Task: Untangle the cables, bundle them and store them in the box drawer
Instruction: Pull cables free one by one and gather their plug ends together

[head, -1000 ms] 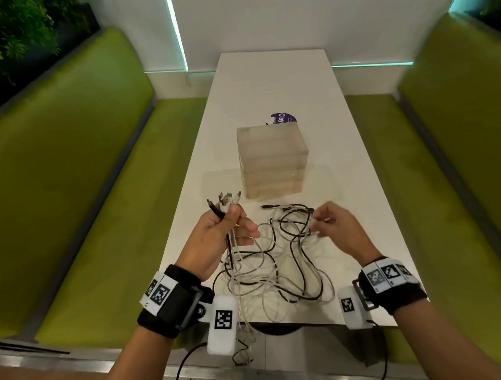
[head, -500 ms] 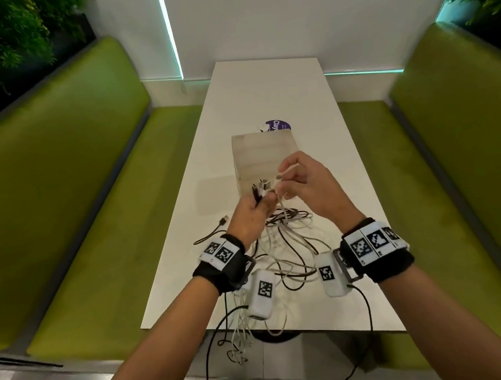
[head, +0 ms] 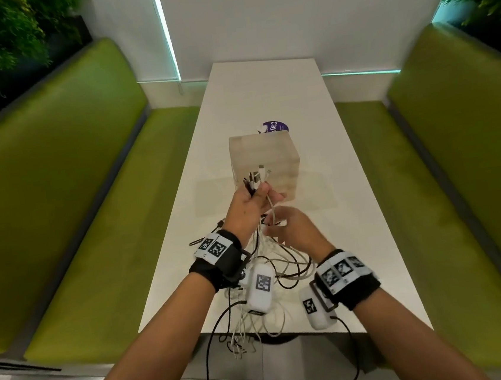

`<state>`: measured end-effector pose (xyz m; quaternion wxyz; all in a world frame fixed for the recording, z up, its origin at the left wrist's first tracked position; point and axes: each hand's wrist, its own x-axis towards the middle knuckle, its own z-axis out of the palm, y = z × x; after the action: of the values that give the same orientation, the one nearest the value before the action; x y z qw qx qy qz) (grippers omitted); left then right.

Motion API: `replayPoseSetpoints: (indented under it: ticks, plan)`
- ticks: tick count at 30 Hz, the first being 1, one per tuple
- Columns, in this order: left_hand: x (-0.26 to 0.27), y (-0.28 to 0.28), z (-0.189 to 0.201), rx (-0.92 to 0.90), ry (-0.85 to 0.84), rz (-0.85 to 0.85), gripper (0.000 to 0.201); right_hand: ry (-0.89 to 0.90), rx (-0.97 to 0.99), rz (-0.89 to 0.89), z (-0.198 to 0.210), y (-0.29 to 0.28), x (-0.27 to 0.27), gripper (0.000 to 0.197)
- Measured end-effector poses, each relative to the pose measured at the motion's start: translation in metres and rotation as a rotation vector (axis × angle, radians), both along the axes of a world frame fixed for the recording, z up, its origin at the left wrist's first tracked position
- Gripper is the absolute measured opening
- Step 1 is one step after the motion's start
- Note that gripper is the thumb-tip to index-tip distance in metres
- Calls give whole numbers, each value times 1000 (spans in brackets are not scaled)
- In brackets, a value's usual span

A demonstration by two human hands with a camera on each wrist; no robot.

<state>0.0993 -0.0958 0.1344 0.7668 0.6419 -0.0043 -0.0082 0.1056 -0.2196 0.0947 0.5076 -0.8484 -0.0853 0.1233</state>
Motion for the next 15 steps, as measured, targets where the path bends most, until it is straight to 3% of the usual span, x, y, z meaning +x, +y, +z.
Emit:
replayPoseSetpoints:
  ticks: [2,4,6,11,15]
  plan:
    - [-4,-5,14,-89,-1,-14,32,-101,-132,-1,-27,10,9,13]
    - [-6,-6,34,-203,-34,-27,32,-63,-272,57,-51,12,16,22]
    - [-7,-3,55,-295,-81,-32,27,-22,-370,34,-69,2,19,17]
    - [-7,30,84,-328,-143,36,27,7,-247,-229,-75,-26,24,22]
    - [-5,64,82,-399,-182,115,27,-24,-274,-223,-60,-51,39,24]
